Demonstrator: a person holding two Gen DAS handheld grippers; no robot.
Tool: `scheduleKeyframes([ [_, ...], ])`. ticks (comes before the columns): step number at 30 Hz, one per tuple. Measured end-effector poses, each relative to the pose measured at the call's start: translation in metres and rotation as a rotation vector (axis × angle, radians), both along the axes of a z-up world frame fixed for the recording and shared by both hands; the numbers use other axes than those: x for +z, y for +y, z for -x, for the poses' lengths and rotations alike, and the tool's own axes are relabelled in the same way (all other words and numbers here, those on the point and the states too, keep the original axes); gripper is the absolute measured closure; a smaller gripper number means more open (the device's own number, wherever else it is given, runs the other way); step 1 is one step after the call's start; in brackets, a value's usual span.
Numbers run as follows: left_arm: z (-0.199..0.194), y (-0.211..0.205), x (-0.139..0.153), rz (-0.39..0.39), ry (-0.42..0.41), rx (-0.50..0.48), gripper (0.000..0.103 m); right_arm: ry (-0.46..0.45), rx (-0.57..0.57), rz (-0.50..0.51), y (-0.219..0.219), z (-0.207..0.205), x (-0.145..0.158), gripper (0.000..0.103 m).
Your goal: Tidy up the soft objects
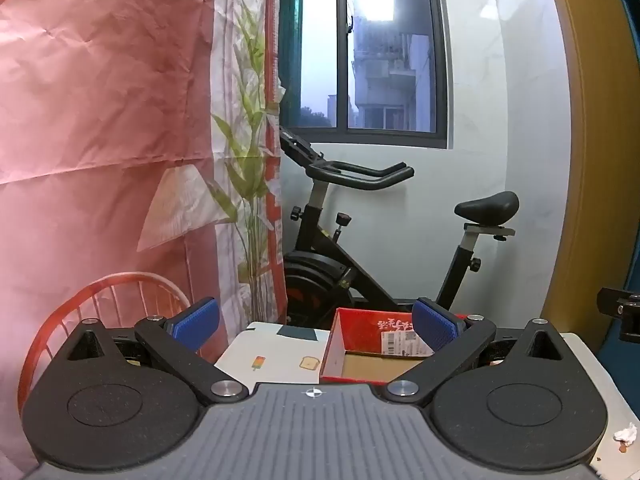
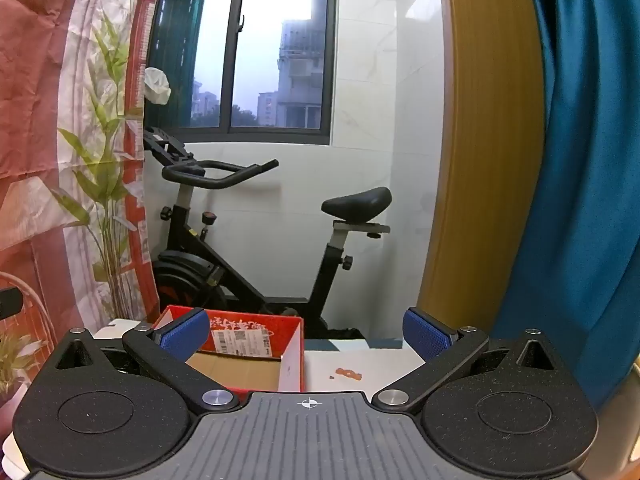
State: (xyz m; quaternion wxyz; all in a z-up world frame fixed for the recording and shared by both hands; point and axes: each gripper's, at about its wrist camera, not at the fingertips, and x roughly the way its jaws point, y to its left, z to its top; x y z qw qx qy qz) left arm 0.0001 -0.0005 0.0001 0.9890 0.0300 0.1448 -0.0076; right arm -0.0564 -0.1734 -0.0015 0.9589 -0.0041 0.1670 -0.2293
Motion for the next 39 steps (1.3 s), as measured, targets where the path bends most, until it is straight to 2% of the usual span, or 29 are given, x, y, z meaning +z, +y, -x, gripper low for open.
scheduleKeyframes([
  [9, 0.006, 0.007, 0.0, 0.024, -0.009, 0.016, 0.0, 0.005, 0.006, -0.003, -0.001, -0.002, 0.002, 0.0],
  [39, -0.001, 0.003, -0.002, 0.008, -0.003, 0.032, 0.0, 0.009, 0.001, -0.014, -0.001, -0.004, -0.003, 0.0],
])
